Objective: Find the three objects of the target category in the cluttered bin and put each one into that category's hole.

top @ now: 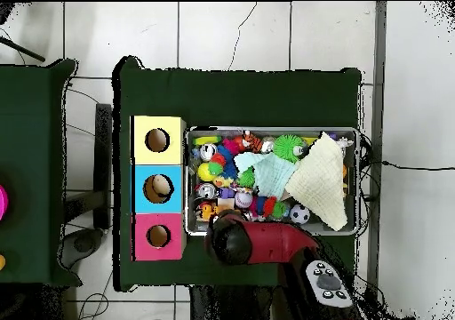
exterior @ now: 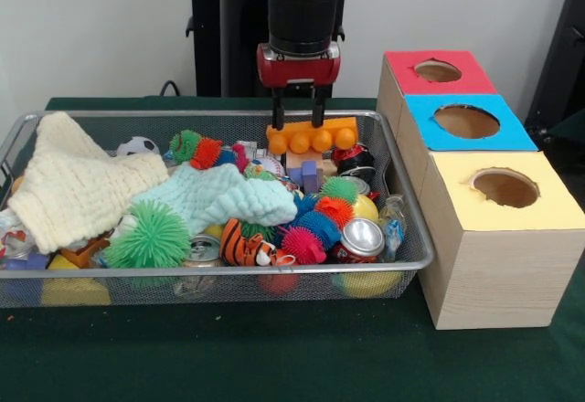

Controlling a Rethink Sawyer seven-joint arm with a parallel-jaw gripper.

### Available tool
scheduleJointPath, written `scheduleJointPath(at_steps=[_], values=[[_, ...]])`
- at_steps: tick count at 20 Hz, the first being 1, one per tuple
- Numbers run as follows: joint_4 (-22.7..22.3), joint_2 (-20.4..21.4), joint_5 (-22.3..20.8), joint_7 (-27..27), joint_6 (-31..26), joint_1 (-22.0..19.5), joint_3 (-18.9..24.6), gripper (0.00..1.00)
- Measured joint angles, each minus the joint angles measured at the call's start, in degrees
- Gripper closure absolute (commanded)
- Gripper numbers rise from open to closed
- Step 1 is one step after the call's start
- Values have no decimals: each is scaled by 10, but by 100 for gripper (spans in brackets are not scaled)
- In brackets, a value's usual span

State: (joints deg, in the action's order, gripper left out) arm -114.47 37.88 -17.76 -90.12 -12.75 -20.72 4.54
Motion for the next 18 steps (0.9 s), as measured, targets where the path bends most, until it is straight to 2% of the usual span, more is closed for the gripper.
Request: scheduleJointPath(at_steps=[18], values=[[63,-2,30,0,-2,19,1,0]])
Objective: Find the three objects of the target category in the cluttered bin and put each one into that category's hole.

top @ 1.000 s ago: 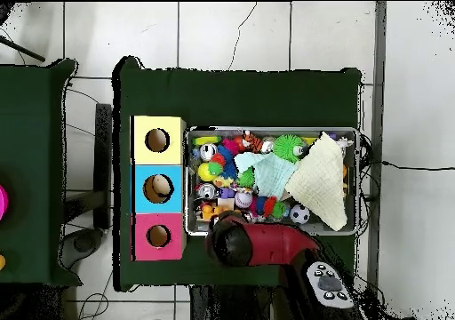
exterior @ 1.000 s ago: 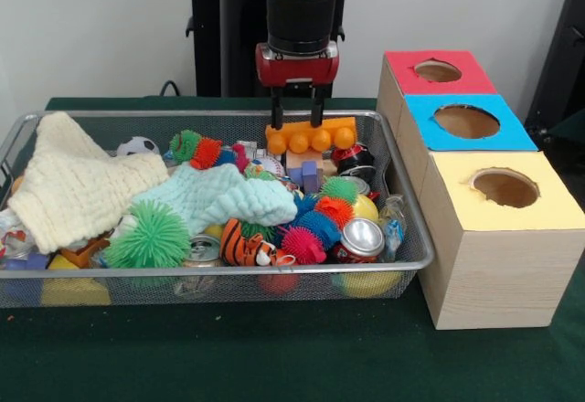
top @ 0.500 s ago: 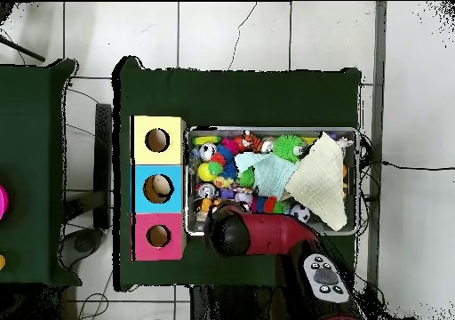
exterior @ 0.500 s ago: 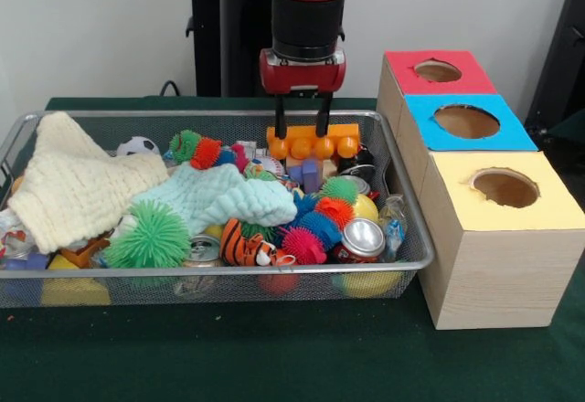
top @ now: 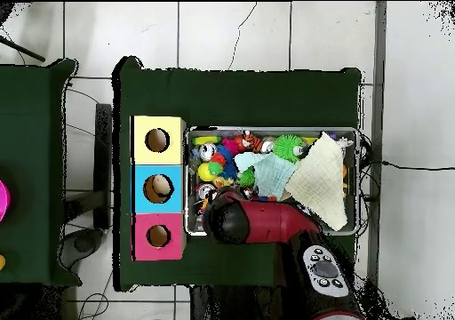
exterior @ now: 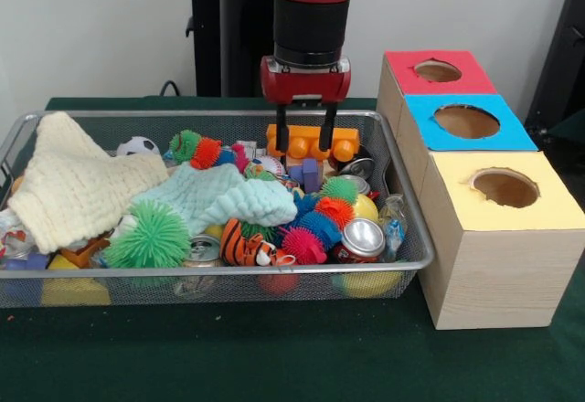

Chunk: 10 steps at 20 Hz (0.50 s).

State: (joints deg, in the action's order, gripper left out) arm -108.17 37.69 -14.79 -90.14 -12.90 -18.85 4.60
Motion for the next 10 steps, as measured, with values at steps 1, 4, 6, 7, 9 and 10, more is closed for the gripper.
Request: scheduleJointPath(at_steps=[1,4,6,7,9,10], values=[[2,0,0,0,0,0,0,0],[6,0,0,0,0,0,0,0],[7,0,0,0,0,0,0,0],[7,0,0,0,0,0,0,0],[7,0,0,0,0,0,0,0],[7,0,0,0,0,0,0,0]])
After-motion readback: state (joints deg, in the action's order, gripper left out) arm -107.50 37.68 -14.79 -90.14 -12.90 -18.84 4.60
